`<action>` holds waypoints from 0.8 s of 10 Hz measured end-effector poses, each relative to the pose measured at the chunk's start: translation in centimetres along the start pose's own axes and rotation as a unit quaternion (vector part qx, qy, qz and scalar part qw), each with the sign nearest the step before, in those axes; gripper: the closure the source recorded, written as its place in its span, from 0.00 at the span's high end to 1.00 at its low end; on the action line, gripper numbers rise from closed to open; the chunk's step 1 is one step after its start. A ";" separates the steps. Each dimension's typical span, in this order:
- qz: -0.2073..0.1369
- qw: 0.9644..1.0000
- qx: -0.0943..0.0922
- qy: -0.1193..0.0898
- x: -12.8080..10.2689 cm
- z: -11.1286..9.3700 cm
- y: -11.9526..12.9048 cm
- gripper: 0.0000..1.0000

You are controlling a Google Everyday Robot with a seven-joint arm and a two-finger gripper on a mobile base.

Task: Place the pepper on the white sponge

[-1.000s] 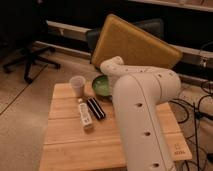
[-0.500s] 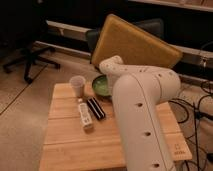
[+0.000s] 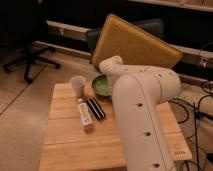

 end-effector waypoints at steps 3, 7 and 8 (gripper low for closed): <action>0.000 1.000 0.000 0.000 0.0 0.0 0.0 0.04; 0.000 1.000 0.000 0.000 0.0 0.0 0.0 0.03; 0.000 1.000 0.000 0.000 0.0 0.0 0.0 0.00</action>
